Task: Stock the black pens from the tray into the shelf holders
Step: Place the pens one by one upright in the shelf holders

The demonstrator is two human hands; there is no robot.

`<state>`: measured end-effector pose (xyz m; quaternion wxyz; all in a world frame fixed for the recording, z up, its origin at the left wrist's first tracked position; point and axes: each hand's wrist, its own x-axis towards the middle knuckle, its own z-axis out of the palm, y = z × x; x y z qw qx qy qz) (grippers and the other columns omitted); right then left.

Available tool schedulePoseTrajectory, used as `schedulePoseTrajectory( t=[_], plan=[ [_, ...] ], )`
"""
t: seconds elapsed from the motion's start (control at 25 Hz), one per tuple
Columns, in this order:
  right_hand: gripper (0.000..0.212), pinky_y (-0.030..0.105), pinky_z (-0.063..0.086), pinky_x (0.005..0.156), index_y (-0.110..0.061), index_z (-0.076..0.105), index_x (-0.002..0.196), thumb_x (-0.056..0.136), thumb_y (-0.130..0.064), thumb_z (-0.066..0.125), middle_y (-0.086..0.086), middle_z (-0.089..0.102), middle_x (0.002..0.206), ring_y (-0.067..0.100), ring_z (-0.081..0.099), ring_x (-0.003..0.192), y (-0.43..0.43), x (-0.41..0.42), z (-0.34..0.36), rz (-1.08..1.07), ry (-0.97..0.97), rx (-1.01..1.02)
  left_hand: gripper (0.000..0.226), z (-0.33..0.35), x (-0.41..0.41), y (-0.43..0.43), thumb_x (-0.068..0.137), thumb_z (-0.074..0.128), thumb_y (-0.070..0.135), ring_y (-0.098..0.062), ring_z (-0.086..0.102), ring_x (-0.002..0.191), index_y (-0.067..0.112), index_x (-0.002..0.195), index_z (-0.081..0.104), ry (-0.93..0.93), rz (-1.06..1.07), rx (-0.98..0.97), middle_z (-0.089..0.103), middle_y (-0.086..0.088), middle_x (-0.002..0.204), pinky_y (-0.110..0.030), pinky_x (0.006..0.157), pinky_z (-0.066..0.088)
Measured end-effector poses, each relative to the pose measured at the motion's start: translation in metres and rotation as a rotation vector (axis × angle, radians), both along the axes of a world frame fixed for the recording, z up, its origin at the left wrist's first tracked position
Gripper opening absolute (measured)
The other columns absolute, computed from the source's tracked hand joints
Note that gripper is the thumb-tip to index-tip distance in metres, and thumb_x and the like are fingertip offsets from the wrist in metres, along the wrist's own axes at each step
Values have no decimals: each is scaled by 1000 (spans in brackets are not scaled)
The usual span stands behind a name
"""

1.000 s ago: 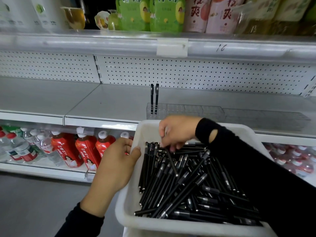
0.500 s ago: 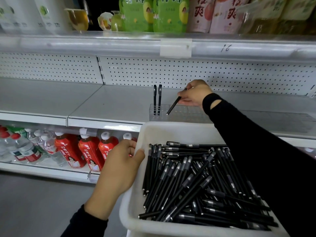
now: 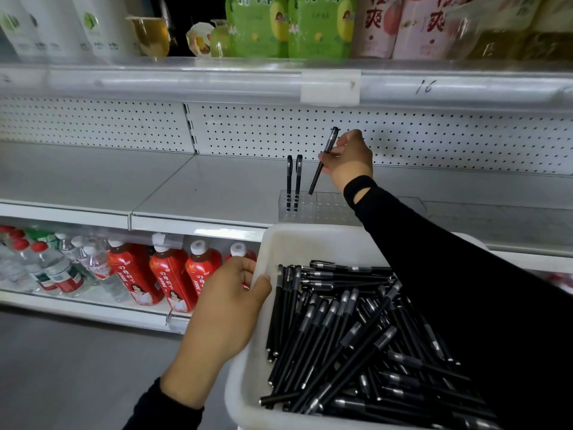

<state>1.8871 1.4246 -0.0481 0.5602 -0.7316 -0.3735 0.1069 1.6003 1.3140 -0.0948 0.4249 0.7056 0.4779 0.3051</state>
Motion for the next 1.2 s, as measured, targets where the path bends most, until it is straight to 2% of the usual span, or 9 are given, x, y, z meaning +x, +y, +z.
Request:
schedulePoseTrajectory(
  t=[0.28,0.56,0.64,0.76,0.96,1.2],
  plan=[
    [28,43,57,86,-16,49,104,89,-9,70,3,70,100,25,67,92,7,-15,3,77,-138,-19,5,-1,-1,0,93,62,25,-12,68,70,22,89,63,13,3,16,72,1,80,-36,67,56],
    [27,44,57,88,-20,48,102,89,-15,71,1,71,98,26,70,91,12,-15,-11,81,-126,-115,5,-1,-1,0,93,62,26,-8,68,70,24,90,63,18,-3,19,72,2,81,-29,65,53],
    [27,41,56,89,-19,50,104,88,-16,71,-2,71,97,24,69,93,12,-15,-17,87,-164,-189,5,-2,-1,0,93,62,27,-8,67,70,24,90,63,21,-3,17,72,1,81,-31,65,53],
    [27,38,54,91,-16,53,109,88,-18,71,3,71,105,26,66,99,14,-14,-29,94,-212,-282,5,-2,-1,0,92,62,26,-14,69,72,22,90,63,6,-7,-1,72,-2,82,-38,69,56],
    [29,35,53,89,-12,54,113,89,-18,70,7,69,109,28,64,100,16,-13,-33,76,-301,-363,4,-2,0,2,92,62,26,-12,69,70,22,89,63,15,0,3,72,0,80,-35,68,56],
    [42,36,53,94,-14,53,125,87,-17,71,7,68,113,26,64,106,5,-12,-21,94,-258,-427,6,-2,-1,1,94,61,25,-12,69,71,23,89,63,15,-7,0,73,0,82,-37,70,56]
  ],
)
